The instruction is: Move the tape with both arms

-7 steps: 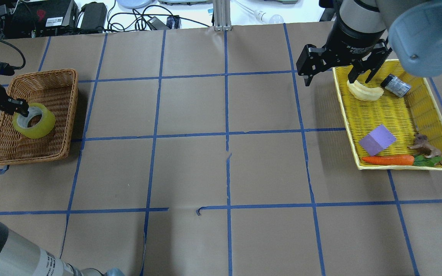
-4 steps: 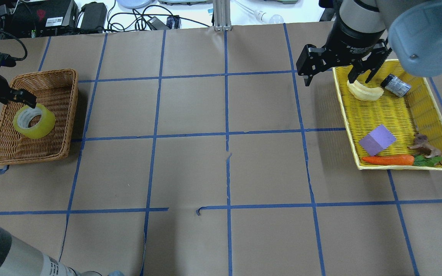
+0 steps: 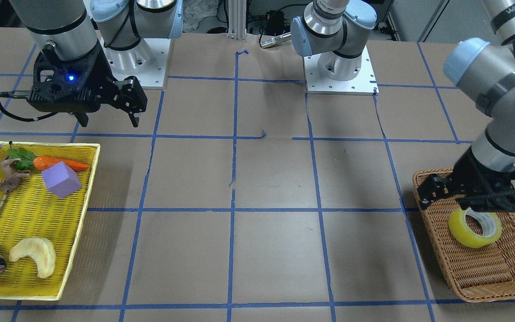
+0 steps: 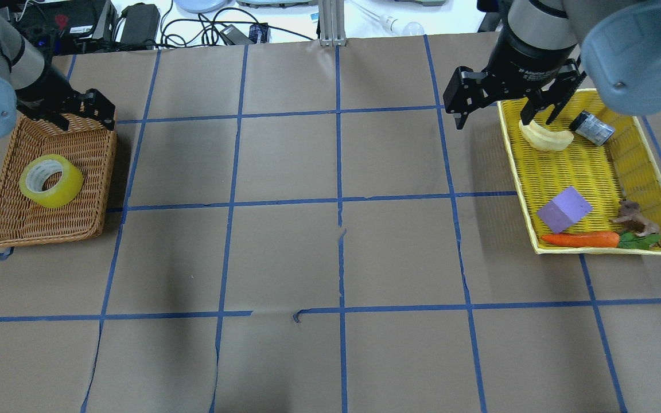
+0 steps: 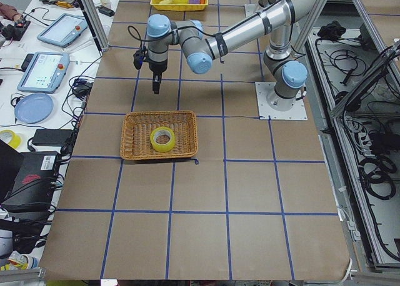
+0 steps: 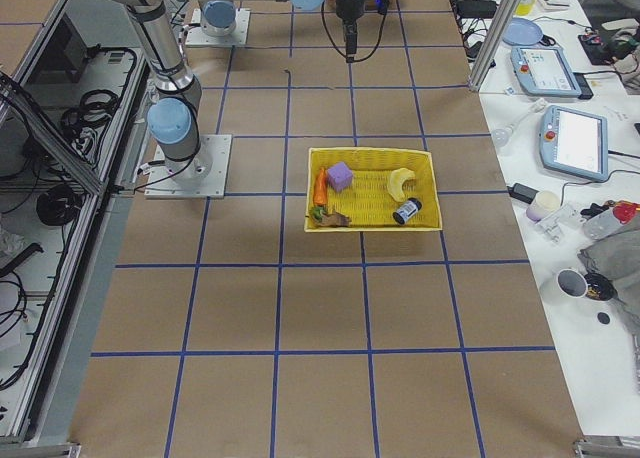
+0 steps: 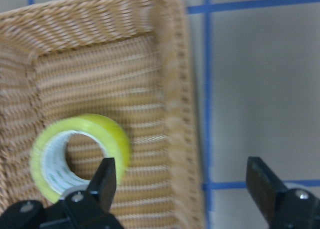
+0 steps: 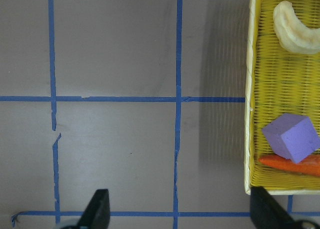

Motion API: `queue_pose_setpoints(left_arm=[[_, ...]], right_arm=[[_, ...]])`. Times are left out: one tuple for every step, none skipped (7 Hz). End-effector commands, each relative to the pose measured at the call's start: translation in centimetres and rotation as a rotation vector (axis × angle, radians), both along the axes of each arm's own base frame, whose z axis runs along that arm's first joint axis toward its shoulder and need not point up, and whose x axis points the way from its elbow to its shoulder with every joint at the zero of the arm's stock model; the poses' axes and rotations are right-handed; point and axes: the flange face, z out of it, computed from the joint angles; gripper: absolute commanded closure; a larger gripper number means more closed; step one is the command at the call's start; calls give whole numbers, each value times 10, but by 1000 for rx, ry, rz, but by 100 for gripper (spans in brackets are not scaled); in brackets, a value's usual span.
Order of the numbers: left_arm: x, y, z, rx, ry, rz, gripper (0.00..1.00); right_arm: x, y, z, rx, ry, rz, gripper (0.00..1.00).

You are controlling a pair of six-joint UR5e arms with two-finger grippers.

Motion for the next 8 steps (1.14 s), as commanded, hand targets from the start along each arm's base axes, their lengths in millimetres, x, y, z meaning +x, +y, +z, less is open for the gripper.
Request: queue_pose_setpoints(left_arm=[[-118, 27, 52, 114, 28, 35, 7], [-150, 36, 72, 148, 33, 5, 6], [-168, 44, 81, 190, 28, -27, 4], [-176, 47, 83, 190, 33, -39, 3], [-176, 50, 85, 189, 38, -41, 0], [-177, 50, 83, 190, 39, -41, 0], [-177, 50, 82, 192, 39, -43, 0], [-175, 47, 76, 196, 35, -39, 0]], right_arm=[[1, 0, 0, 0, 0, 2, 0], [1, 0, 0, 0, -2, 2, 0], [0, 0, 0, 0, 0, 0, 0], [1, 0, 0, 0, 0, 2, 0], [0, 0, 0, 0, 0, 0, 0], [0, 0, 0, 0, 0, 0, 0], [0, 0, 0, 0, 0, 0, 0], [1, 0, 0, 0, 0, 2, 0]])
